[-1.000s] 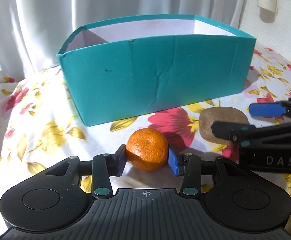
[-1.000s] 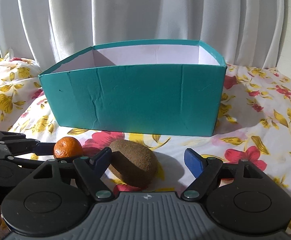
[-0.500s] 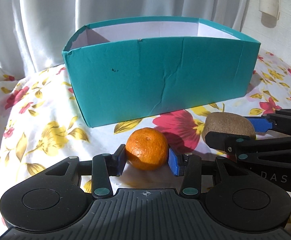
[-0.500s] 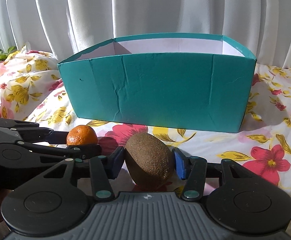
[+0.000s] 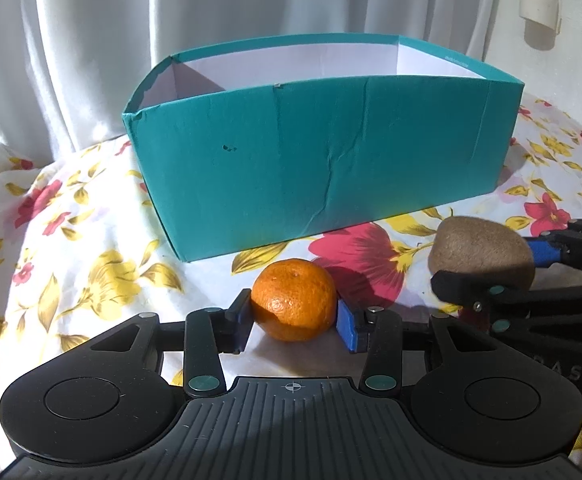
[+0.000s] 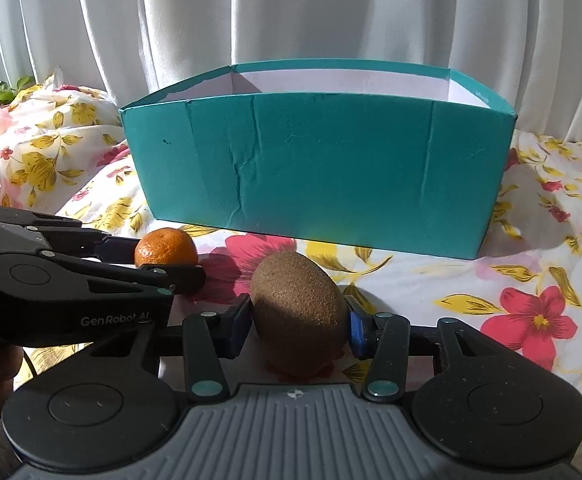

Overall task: Organize fruits
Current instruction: 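Grasp a mandarin with the left tool while the right tool grasps the last kiwi, then carry mandarin and kiwi into the teal box and open both tools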

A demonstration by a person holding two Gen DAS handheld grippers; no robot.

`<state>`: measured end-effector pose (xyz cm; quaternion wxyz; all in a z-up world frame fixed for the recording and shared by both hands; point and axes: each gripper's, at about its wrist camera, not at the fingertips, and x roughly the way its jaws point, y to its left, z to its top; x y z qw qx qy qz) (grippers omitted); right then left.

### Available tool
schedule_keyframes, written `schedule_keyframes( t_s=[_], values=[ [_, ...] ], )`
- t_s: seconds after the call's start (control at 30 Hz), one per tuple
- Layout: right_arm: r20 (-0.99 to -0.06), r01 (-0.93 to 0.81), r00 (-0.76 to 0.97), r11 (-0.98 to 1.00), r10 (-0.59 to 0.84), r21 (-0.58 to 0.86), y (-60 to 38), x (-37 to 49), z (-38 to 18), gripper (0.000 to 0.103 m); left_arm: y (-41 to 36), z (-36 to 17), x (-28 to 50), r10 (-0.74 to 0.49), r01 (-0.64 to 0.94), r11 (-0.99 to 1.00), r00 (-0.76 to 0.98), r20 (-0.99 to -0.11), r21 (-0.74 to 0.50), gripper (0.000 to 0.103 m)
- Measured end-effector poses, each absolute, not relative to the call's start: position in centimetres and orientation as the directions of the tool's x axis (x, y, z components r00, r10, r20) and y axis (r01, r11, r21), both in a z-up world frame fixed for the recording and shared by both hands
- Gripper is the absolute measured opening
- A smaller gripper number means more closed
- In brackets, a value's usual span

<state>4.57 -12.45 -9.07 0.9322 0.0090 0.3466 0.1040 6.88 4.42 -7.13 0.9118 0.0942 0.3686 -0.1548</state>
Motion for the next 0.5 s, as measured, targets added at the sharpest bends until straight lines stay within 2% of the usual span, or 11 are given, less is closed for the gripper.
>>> schedule_keyframes(
  t_s=[0.17,0.37,0.5],
  values=[
    [-0.612,-0.123,0.775,0.988,0.155,0.095,-14.1,4.3,-6.7,0.047,3.7,-4.7,6.3,-0.224,0.359,0.932,0.666,-0.712,0.043,0.047],
    [-0.526,-0.078,0.842,0.991,0.122,0.105,-15.8,4.8,-1.5,0.048,2.4,1.7,6.1,-0.246,0.357,0.932,0.754,-0.609,0.066,0.047],
    [-0.504,-0.069,0.857,0.993,0.107,0.093,-16.4,6.7,1.2,0.048,1.7,5.3,8.9,-0.19,0.286,0.956,0.777,-0.601,0.066,0.047]
  ],
)
